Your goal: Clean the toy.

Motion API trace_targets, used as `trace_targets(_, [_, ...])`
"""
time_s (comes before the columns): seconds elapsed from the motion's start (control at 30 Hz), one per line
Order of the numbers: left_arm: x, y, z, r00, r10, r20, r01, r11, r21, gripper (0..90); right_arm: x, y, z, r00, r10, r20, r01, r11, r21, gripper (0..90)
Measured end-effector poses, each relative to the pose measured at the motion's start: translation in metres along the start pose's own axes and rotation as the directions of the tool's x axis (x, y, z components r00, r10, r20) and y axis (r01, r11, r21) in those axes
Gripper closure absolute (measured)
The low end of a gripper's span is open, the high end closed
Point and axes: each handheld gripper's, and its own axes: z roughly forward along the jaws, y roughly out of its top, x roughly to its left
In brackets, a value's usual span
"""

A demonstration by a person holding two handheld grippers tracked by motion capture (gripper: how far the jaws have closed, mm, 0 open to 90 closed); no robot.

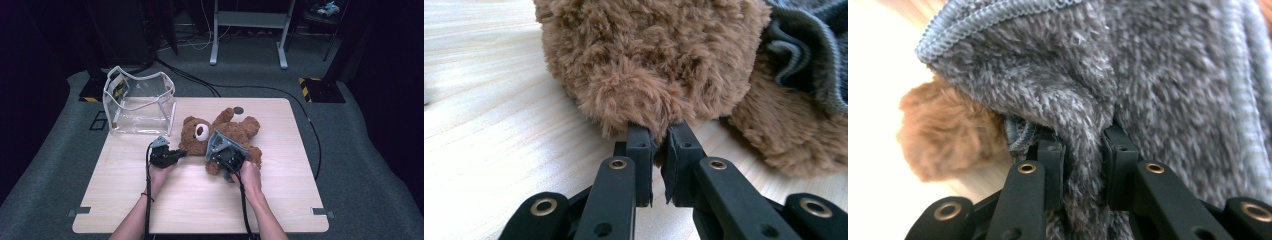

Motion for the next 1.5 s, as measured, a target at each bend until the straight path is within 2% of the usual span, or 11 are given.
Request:
trace_targets(0.03, [0.000,0.000,0.000,1.0000,0.000,0.000,0.000,1.0000,0.002,82.8,-0.003,-0.003,0.000,0.9999,-0.011,0.009,0.011,1.000,0.000,74.9])
trace_targets(0.33, [0.000,0.000,0.000,1.0000,-0.004,0.001,0.004,1.0000,-0.004,82.8,-0.022,-0.026,-0.012,0.9965,0.060,0.058,-0.061,0.998,0.022,75.3])
trace_targets(0.4, [0.000,0.000,0.000,1.0000,-0.003,0.002,0.003,1.0000,-0.003,82.9,-0.030,-0.033,-0.013,0.9937,0.078,0.080,-0.079,0.997,0.007,75.4])
trace_targets(0.6, [0.000,0.000,0.000,1.0000,0.003,0.000,-0.003,1.0000,0.002,82.8,-0.055,-0.053,-0.021,0.9824,0.148,0.113,-0.153,0.988,0.029,75.5])
trace_targets(0.8, [0.000,0.000,0.000,1.0000,0.002,-0.001,-0.002,1.0000,0.002,82.8,-0.081,-0.077,-0.021,0.9556,0.251,0.155,-0.259,0.965,0.033,75.3])
trace_targets(0.93, [0.000,0.000,0.000,1.0000,0.000,-0.001,0.000,1.0000,0.004,82.8,-0.093,-0.089,-0.020,0.9385,0.296,0.177,-0.306,0.952,0.029,75.3])
trace_targets(1.1, [0.000,0.000,0.000,1.0000,-0.004,-0.005,0.004,1.0000,0.002,82.4,-0.104,-0.099,-0.021,0.9242,0.339,0.176,-0.347,0.938,0.018,75.2])
trace_targets(1.23, [-0.001,0.000,0.001,0.9998,0.001,-0.019,0.000,1.0000,0.004,79.6,-0.109,-0.106,-0.023,0.9080,0.395,0.139,-0.399,0.917,-0.003,75.0])
trace_targets(1.33, [-0.003,0.000,0.003,0.9992,0.015,-0.037,-0.014,0.9998,0.010,75.1,-0.112,-0.108,-0.025,0.8999,0.418,0.123,-0.421,0.907,-0.008,75.0])
trace_targets(1.37, [-0.003,0.001,0.003,0.9988,0.020,-0.045,-0.019,0.9997,0.016,71.2,-0.113,-0.109,-0.025,0.9024,0.415,0.115,-0.417,0.909,-0.008,74.9])
trace_targets(1.5, [-0.007,0.001,0.005,0.9955,0.033,-0.089,-0.030,0.9990,0.032,54.4,-0.115,-0.112,-0.027,0.8956,0.431,0.109,-0.433,0.901,-0.011,74.8])
